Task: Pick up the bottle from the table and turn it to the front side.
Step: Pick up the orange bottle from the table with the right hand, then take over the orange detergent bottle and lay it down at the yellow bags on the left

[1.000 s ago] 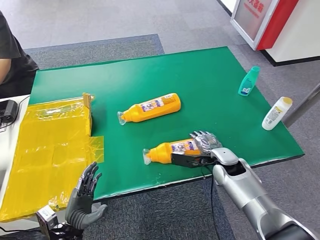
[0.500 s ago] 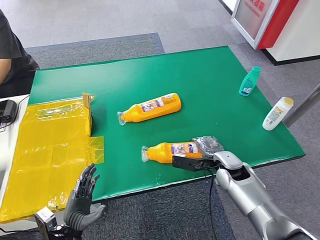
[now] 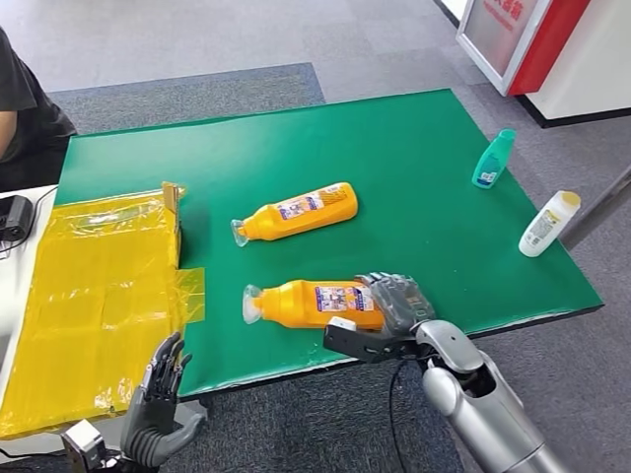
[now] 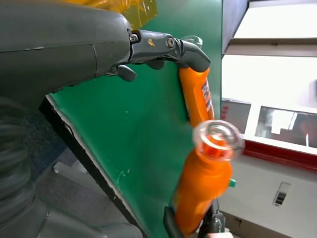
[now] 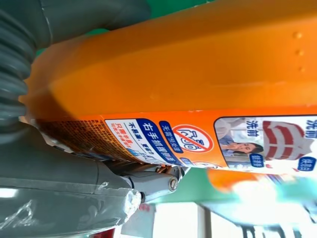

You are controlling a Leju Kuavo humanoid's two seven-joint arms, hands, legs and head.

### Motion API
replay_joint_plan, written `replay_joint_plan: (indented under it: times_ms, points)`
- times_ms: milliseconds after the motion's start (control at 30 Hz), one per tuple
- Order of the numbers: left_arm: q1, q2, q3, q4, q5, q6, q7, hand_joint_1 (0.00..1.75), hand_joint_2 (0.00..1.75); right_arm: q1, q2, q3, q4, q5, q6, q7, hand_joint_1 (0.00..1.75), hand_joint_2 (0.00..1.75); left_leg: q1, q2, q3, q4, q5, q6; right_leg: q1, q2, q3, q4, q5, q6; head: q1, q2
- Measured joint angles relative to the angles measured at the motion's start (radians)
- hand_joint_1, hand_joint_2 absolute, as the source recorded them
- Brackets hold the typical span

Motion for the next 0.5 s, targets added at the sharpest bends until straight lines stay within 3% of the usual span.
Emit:
replay_joint_plan:
  times_ms: [233,500]
  points:
    - [0.024,-0.029,0.060,-0.018,0.019,-0.122,0.000,0.00,1.75,0.123,0.091,-0.001,-0.174,-0.019,-0.097,-0.095,1.75,1.75,0.000,0.000,0.000,0.000,-0.002,-0.001,0.001,0.000,0.000,0.000,-0.002,-0.002,0.000,0.000]
    - [0.013,-0.048,0.080,-0.027,0.092,-0.244,0.010,0.00,1.75,0.175,0.191,0.005,-0.217,-0.113,-0.152,-0.205,1.75,1.75,0.000,0.000,0.000,0.000,-0.002,-0.001,0.000,-0.001,0.000,0.000,-0.002,-0.002,0.000,0.000]
